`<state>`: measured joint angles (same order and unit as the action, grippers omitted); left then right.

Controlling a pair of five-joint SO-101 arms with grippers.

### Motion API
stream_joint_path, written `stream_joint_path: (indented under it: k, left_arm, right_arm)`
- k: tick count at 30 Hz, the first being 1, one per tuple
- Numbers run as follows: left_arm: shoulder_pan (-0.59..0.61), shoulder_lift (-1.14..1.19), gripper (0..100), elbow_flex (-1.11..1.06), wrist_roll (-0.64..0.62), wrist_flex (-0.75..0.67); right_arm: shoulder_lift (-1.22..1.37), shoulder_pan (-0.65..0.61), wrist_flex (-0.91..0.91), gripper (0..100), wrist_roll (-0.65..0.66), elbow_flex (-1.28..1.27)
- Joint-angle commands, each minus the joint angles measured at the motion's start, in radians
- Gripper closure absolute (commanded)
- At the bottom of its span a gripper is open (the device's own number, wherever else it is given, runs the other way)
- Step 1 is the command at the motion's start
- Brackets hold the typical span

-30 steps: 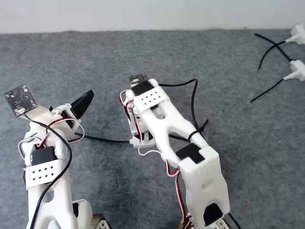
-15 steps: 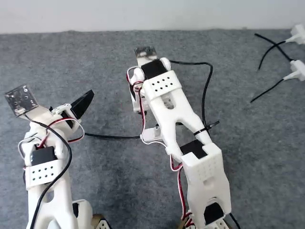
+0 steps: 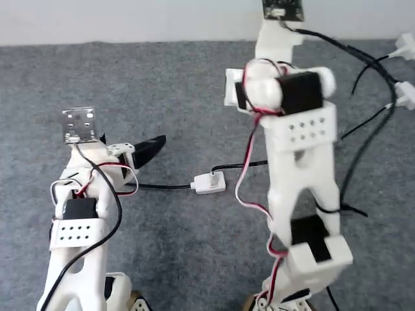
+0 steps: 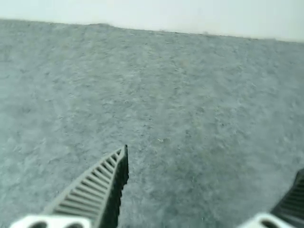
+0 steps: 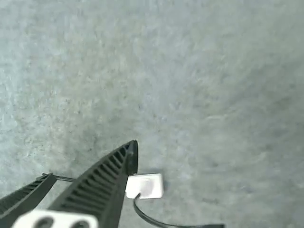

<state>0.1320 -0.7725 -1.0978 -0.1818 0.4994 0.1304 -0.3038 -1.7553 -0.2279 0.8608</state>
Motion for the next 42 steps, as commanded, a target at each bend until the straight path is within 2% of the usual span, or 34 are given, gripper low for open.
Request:
stream_joint_path:
  k: [1,6,12,18,22,28,35,42]
  left_arm:
    - [-0.035,-0.021,50,0.021,0.100,-0.003]
    - [-0.026,-0.100,50,0.079,0.169,0.161]
    - [-0.034,-0.433,50,0.041,0.242,0.384]
    - [-0.028,-0.838,50,-0.271,0.367,0.446]
    - [-0.029,-1.080,50,-0.417,0.436,0.588]
    - [-0.032,-0.999,50,-0.463,0.517,0.671]
    - [-0.035,-0.999,50,-0.576,0.638,0.672]
    - [-0.035,-0.999,50,-0.587,0.654,0.672]
  right_arm:
    - [-0.177,0.018,-0.042,43.8,0.069,-0.034]
    - [-0.443,0.019,-0.042,43.8,0.091,-0.192]
    - [-0.792,0.019,-0.038,43.8,0.127,-0.681]
    - [-1.106,0.019,0.079,43.8,0.127,-1.229]
    - [-1.325,0.019,0.234,43.8,0.127,-1.565]
    - [-1.639,0.153,0.423,43.8,0.233,-1.811]
    - [-1.948,0.320,0.527,43.8,0.377,-2.254]
    - [-1.934,0.452,0.639,43.8,0.390,-2.430]
